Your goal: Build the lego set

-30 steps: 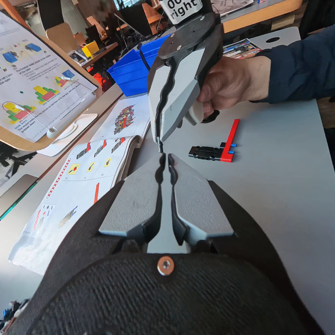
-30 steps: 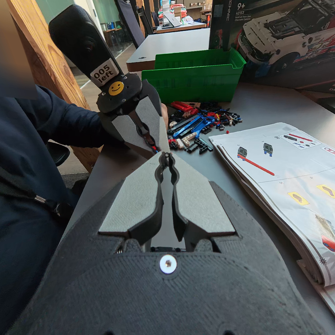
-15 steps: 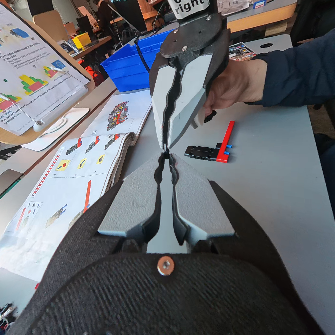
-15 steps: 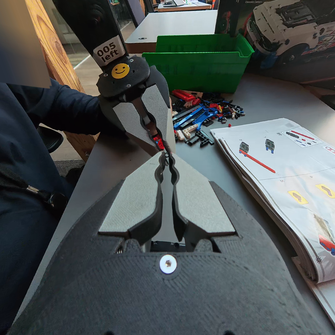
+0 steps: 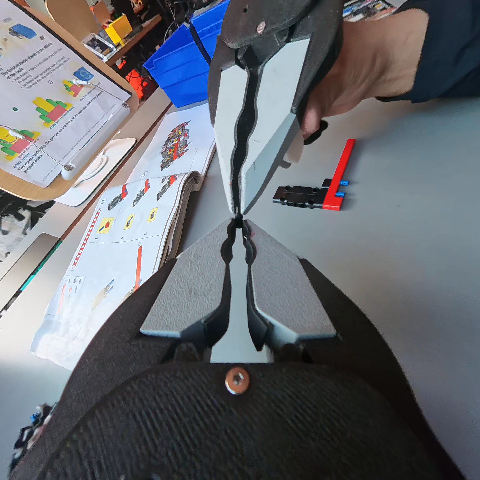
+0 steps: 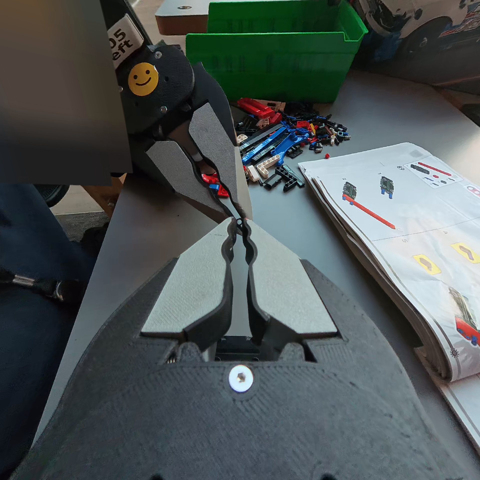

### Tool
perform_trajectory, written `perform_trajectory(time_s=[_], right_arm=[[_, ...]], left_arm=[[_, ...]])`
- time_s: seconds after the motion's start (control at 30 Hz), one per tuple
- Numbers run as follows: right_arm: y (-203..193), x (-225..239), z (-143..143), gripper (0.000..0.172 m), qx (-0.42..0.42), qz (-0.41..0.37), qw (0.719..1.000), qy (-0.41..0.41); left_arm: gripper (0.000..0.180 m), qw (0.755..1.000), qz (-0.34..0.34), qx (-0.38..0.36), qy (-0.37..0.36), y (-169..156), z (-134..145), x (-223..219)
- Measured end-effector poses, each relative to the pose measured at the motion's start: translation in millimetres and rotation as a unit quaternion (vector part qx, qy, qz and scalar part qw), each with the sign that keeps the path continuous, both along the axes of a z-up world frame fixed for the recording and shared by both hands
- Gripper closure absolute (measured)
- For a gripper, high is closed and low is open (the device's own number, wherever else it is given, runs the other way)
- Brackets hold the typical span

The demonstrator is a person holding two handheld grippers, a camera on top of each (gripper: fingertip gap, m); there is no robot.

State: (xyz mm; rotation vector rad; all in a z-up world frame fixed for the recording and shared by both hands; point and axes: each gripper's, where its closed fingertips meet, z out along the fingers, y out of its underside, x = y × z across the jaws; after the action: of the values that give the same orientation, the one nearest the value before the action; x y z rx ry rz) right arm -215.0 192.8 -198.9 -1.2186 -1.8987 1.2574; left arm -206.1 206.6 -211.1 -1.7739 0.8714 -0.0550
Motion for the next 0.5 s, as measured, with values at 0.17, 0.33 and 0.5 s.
perform_trajectory(time_s=[0.17,0.33,0.5], right_arm=[[2.7,0.0,-8.3,0.171,0.027,-0.024,0.999,-0.012],[3.0,5.5,-12.6,0.171,0.014,-0.042,0.999,-0.014],[8.1,23.4,-21.5,0.171,0.029,-0.062,0.997,-0.040]], left_arm=[[0.178,1.000,0.004,-0.025,-0.001,1.7,-9.1,0.8],[0.168,0.999,-0.002,-0.038,-0.028,2.0,-8.9,2.0],[0.168,0.994,-0.030,-0.097,-0.038,-9.4,-20.9,5.1]])
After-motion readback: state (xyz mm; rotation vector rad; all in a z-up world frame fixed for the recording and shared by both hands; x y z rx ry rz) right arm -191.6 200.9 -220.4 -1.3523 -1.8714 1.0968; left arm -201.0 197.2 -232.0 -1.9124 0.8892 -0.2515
